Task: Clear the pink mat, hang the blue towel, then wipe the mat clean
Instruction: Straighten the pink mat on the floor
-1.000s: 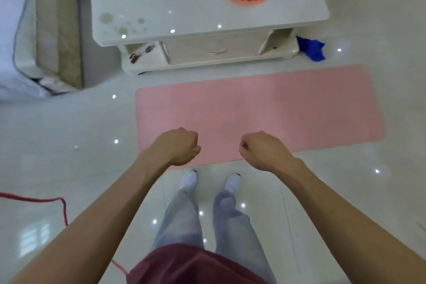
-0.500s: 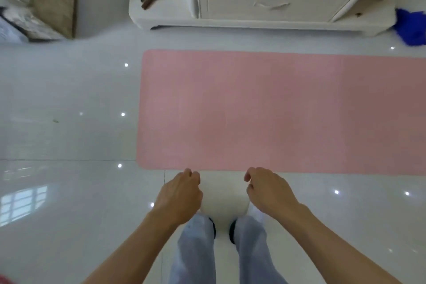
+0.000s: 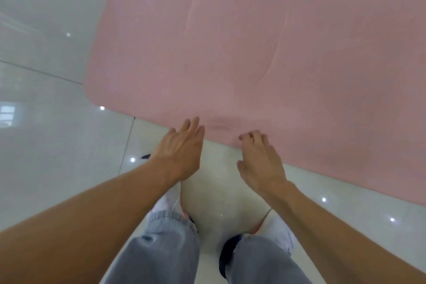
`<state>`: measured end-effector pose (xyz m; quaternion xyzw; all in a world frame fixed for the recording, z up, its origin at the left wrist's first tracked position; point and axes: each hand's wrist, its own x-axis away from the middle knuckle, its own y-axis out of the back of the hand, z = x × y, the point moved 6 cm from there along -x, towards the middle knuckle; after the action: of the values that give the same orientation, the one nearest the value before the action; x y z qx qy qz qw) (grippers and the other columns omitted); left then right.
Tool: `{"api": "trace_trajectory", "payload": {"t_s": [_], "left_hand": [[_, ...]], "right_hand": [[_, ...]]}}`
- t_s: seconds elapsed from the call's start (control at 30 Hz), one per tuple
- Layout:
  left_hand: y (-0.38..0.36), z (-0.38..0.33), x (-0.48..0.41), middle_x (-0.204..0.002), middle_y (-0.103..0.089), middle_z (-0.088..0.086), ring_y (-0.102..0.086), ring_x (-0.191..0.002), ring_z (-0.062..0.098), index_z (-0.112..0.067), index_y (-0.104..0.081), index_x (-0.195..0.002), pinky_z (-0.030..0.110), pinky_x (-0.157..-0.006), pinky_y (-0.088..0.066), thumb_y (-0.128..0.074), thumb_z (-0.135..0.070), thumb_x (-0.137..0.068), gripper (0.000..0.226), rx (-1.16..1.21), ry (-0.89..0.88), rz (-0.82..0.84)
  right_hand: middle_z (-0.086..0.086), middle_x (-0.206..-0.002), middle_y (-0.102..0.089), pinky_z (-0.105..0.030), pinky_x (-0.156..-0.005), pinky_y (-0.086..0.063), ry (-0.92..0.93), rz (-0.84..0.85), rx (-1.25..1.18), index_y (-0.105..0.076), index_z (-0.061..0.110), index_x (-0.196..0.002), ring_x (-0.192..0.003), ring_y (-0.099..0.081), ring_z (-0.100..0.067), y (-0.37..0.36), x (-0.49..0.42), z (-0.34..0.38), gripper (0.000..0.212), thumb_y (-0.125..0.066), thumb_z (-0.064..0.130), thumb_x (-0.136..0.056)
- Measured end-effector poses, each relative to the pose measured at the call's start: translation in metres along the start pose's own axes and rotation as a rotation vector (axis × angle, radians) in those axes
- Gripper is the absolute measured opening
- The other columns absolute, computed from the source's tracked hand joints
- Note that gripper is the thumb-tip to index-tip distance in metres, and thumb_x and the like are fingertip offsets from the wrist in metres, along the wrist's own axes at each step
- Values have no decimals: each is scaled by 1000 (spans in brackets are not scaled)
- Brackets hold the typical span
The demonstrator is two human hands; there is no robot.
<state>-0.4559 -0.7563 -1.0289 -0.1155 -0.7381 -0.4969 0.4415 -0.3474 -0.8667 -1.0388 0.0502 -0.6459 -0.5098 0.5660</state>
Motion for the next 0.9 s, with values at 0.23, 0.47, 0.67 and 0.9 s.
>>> {"api": "trace_trajectory", "payload": {"t_s": [0.23,0.47,0.67,0.9], "left_hand": [[-26,23,-24,-159,-5,12,-19,-142,26,-3,-17,-150,38,-108,-36,-51,-16,-85,75,-26,65,-90],[-6,21,-21,-151,-26,7,-36,-132,23,-11,-37,-138,38,-101,-42,-50,-18,-87,53,-3,38,-16],[-6,10,-24,-150,-30,6,-37,-132,23,-11,-34,-141,38,-103,-41,-49,-15,-87,56,2,13,24],[-27,6,-21,-158,-7,8,-32,-135,23,-11,-34,-141,37,-101,-41,-51,-14,-87,57,8,3,-11]], "right_hand": [[-9,-118,-46,-42,-75,-45,109,-193,286,-50,13,-117,-103,-45,-29,-13,-42,-21,60,-79,14,-65],[-9,-79,-54,-33,-45,-39,190,-248,335,-60,8,-80,-72,-55,-29,2,-40,-17,49,-79,-5,-37],[-9,-104,-50,-42,-68,-43,88,-111,334,-55,9,-105,-93,-47,-27,-16,-32,-21,70,-88,42,-54],[-13,-94,-50,-35,-50,-39,149,-255,425,-54,7,-93,-81,-48,-32,-10,-41,-20,51,-76,-4,-49]]}}
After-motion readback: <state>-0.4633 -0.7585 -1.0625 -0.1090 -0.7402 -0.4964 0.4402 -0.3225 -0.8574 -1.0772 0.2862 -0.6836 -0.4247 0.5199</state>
